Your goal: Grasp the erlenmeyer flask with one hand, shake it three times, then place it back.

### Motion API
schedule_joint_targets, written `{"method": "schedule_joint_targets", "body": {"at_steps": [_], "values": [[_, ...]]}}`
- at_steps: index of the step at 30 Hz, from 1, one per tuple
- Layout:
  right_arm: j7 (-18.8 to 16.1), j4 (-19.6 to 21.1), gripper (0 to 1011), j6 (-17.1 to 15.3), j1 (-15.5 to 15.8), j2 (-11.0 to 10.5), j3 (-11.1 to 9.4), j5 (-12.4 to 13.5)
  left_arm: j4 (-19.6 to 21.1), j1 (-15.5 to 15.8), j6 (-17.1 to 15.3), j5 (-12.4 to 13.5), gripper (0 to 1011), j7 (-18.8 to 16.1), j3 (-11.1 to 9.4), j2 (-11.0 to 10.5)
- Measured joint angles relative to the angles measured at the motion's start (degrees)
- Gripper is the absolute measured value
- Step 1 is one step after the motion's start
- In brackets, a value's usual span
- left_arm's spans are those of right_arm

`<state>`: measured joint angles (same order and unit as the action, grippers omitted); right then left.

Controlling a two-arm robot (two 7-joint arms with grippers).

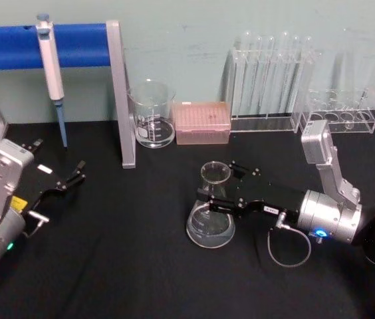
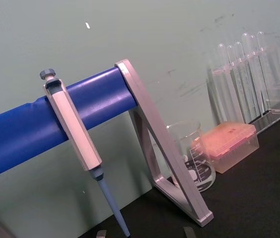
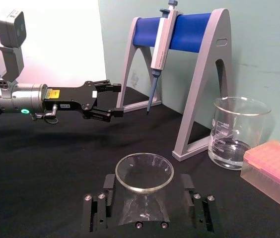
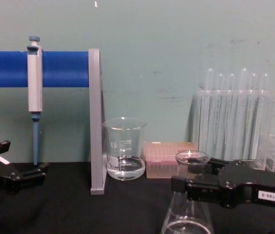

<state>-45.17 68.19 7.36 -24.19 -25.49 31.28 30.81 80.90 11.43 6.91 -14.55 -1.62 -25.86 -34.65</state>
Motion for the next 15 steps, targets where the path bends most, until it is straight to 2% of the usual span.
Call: {"method": "schedule_joint_targets", "body": {"at_steps": [8, 15], "values": [[0.00, 0.00, 1002, 0.03, -0.01, 0.00, 0.00, 0.04, 0.00, 0.00, 0.00, 0.00, 1001, 0.00, 0.00, 0.00], [0.00, 0.00, 1003, 0.05, -0.01, 0.00, 0.00, 0.07, 0.00, 0.00, 0.00, 0.00, 1001, 0.00, 0.00, 0.00]]}}
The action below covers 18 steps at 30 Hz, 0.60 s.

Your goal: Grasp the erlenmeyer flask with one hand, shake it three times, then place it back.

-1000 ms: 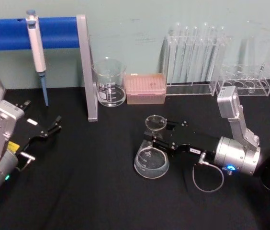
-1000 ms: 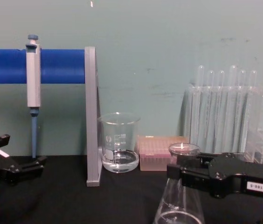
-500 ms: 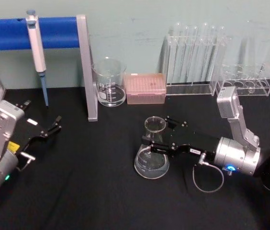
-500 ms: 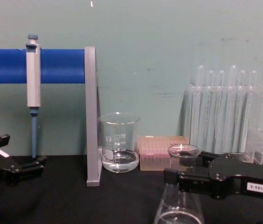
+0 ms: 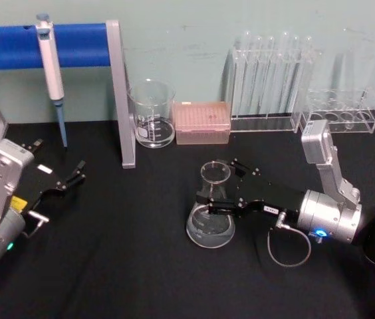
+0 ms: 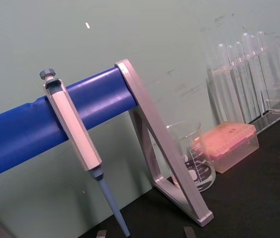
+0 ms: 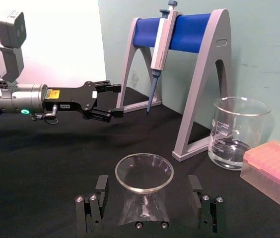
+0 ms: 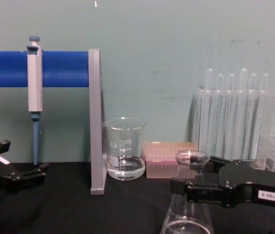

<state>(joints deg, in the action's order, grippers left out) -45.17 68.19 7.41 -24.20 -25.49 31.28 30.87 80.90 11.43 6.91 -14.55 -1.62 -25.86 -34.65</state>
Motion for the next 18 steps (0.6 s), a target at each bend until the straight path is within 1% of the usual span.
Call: {"method": "schedule_joint_targets", "body": {"at_steps": [8, 12, 15, 18], "values": [[0.00, 0.00, 1002, 0.01, 0.00, 0.00, 0.00, 0.03, 0.00, 0.00, 0.00, 0.00, 1001, 0.00, 0.00, 0.00], [-0.44, 0.27, 1003, -0.30, 0.08, -0.51, 0.13, 0.16, 0.00, 0.00, 0.00, 0.00, 1001, 0.00, 0.00, 0.00], [-0.76, 0.90, 1002, -0.49, 0.54, -1.24, 0.13, 0.35, 0.00, 0.00, 0.00, 0.00, 1001, 0.00, 0.00, 0.00], [-0.80, 2.44, 1003, -0.86, 1.59, -2.56, -0.21, 0.75, 0.00, 0.00, 0.00, 0.00, 1001, 0.00, 0.00, 0.00]]}}
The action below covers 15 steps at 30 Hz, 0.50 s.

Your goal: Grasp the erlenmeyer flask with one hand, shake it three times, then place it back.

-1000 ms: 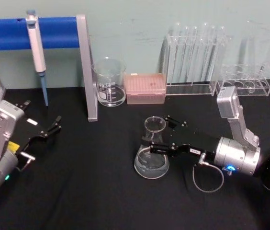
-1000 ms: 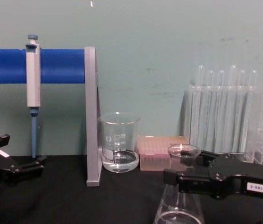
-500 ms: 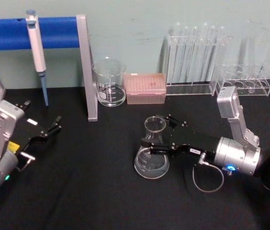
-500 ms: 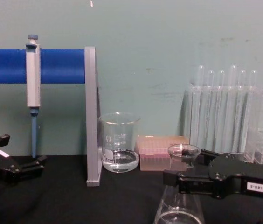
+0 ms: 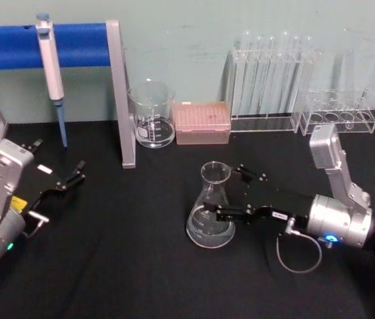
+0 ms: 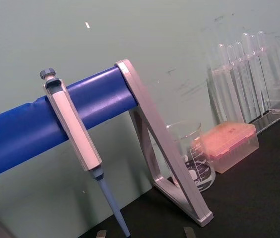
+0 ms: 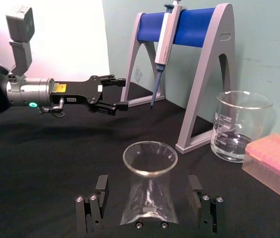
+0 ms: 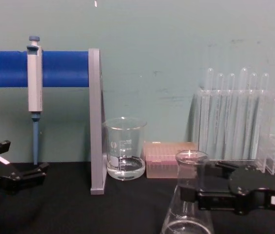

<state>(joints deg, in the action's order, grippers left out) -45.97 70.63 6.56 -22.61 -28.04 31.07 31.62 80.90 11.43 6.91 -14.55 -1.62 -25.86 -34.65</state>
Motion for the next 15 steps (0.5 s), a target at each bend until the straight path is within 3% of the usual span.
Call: {"method": "schedule_joint_targets", "body": {"at_steps": [15], "values": [[1.74, 6.98, 1002, -3.34, 5.40, -7.25, -2.73, 2.10, 0.00, 0.00, 0.00, 0.00, 1001, 0.00, 0.00, 0.00]]}}
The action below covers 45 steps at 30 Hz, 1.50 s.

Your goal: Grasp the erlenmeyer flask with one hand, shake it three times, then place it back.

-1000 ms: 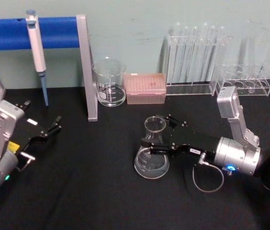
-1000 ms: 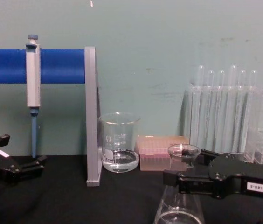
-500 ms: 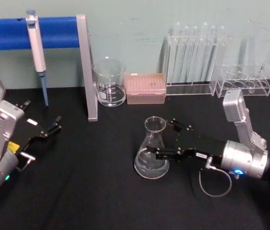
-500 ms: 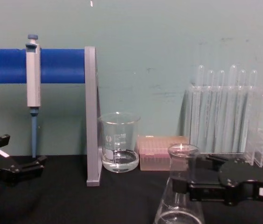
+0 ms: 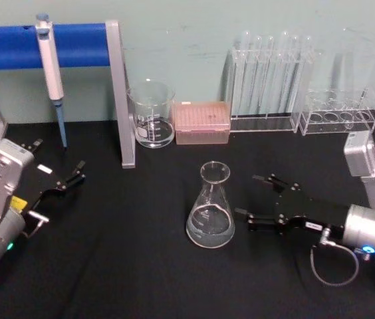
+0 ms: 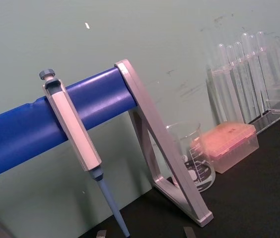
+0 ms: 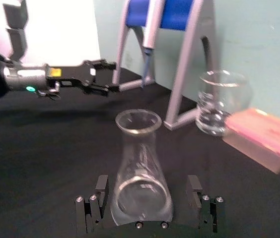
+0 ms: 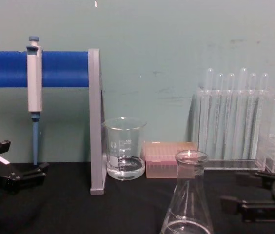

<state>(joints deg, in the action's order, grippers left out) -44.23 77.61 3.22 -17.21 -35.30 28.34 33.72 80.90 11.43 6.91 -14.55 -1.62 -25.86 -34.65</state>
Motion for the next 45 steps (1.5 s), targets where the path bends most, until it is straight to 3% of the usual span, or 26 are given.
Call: {"method": "schedule_joint_targets", "body": {"at_steps": [6, 12, 18, 31, 37, 45], "values": [[5.43, 0.81, 1003, -3.45, 1.27, -1.85, -1.94, -0.32, 0.00, 0.00, 0.00, 0.00, 1001, 0.00, 0.00, 0.00], [12.93, 0.72, 1002, -4.57, 1.60, -0.85, -4.57, -2.11, 0.00, 0.00, 0.00, 0.00, 1001, 0.00, 0.00, 0.00], [20.87, -1.01, 1003, -4.14, -0.12, 3.02, -6.90, -4.86, 0.00, 0.00, 0.00, 0.00, 1001, 0.00, 0.00, 0.00], [33.23, -2.92, 1003, -1.07, -1.17, 9.67, -7.75, -12.73, 0.00, 0.00, 0.00, 0.00, 1001, 0.00, 0.00, 0.00], [34.95, -4.49, 1003, -0.85, -0.69, 11.36, -7.72, -14.64, 0.00, 0.00, 0.00, 0.00, 1001, 0.00, 0.00, 0.00], [34.73, -5.86, 1003, -1.24, -0.21, 12.46, -8.02, -15.51, 0.00, 0.00, 0.00, 0.00, 1001, 0.00, 0.00, 0.00]]}}
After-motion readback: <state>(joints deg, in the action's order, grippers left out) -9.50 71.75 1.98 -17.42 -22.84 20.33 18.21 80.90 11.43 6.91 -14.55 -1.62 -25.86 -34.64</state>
